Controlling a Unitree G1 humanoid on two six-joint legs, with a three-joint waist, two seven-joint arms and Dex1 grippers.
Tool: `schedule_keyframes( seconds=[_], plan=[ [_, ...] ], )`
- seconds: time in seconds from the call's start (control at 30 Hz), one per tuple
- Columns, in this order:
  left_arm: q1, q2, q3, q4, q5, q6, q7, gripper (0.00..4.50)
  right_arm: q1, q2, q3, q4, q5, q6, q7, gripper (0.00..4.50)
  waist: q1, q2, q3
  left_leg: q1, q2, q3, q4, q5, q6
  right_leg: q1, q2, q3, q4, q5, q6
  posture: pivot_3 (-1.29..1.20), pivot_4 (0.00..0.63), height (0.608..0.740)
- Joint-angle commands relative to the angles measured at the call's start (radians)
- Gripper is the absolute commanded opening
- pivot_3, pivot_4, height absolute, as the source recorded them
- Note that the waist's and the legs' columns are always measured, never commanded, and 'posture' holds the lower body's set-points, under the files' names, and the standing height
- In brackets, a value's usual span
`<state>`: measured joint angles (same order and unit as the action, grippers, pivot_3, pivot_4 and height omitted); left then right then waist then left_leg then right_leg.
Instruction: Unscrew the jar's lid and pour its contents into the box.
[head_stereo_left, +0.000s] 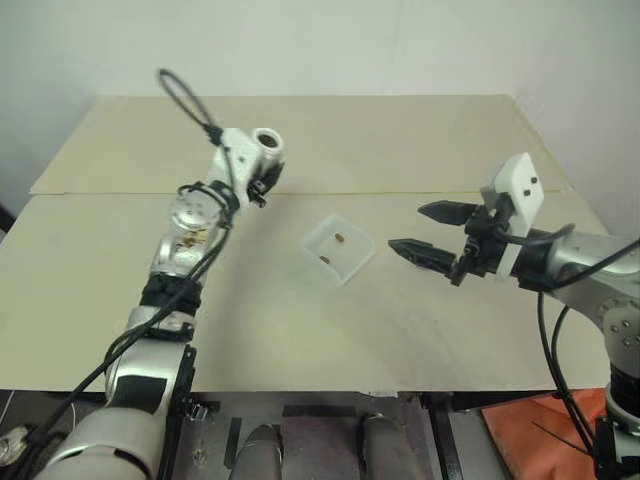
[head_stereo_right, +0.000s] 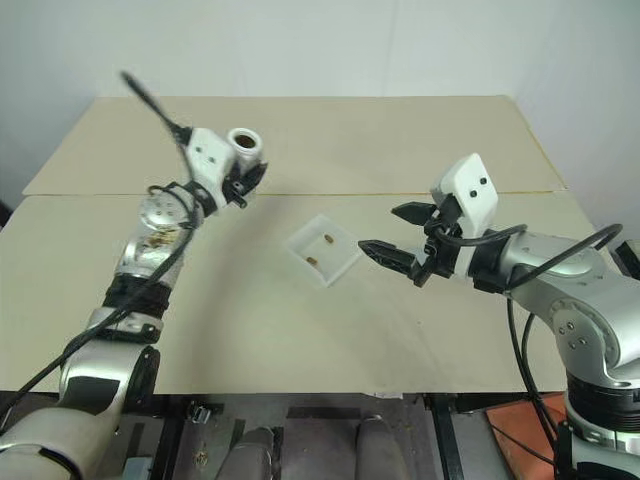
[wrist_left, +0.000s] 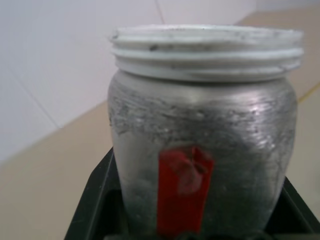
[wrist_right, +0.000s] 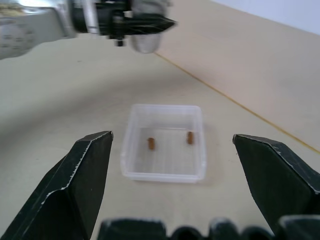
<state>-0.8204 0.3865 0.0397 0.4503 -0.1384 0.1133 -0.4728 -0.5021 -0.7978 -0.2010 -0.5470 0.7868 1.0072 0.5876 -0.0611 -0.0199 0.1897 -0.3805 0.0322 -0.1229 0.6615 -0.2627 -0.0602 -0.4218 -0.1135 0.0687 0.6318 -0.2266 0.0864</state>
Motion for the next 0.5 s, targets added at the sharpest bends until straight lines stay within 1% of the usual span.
schedule_keyframes(
  seconds=[0.03,0.1,0.2,0.3,0.5],
  plan=[
    [0.102,-0.04,0.067,-0.149,-0.108,0.033,-0.017,2.04,-0.02,-0.002,0.002,-0.011,-0.006,-0.034,0.004,4.46,-0.004,0.0,0.0,0.0,0.0,0.0,0.0,0.0,0.0,0.0,0.0,0.0,0.0,0.0,0.0,0.0,0.15,0.74],
    [0.138,-0.056,0.081,-0.186,-0.134,0.047,-0.022,2.04,-0.022,-0.002,0.003,-0.007,-0.004,-0.033,0.005,4.46,-0.004,0.0,0.0,0.001,0.0,0.0,0.0,0.0,0.0,0.0,0.0,0.0,-0.001,0.0,0.0,0.0,0.15,0.74],
    [0.187,-0.084,0.077,-0.167,-0.115,-0.014,-0.006,2.04,-0.018,0.0,0.009,-0.013,0.002,-0.028,0.003,4.46,-0.003,0.0,0.0,0.001,0.0,0.0,0.0,0.0,0.0,0.0,0.0,0.0,-0.001,0.0,0.0,0.0,0.15,0.74],
    [0.203,-0.109,0.081,-0.131,-0.109,-0.069,0.001,2.04,-0.013,0.002,0.012,-0.02,0.009,-0.023,0.0,4.46,0.0,0.0,0.0,0.0,0.0,0.0,0.0,0.0,0.0,0.001,0.0,0.0,-0.002,0.0,0.0,0.0,0.15,0.74],
    [0.196,-0.143,0.065,0.025,-0.06,-0.209,0.005,2.04,0.011,0.011,0.018,-0.045,0.02,-0.011,-0.014,4.46,0.005,0.0,0.0,0.001,0.0,0.0,0.0,0.0,0.0,0.001,0.0,0.0,-0.002,0.0,0.0,0.0,0.15,0.74]
  ],
)
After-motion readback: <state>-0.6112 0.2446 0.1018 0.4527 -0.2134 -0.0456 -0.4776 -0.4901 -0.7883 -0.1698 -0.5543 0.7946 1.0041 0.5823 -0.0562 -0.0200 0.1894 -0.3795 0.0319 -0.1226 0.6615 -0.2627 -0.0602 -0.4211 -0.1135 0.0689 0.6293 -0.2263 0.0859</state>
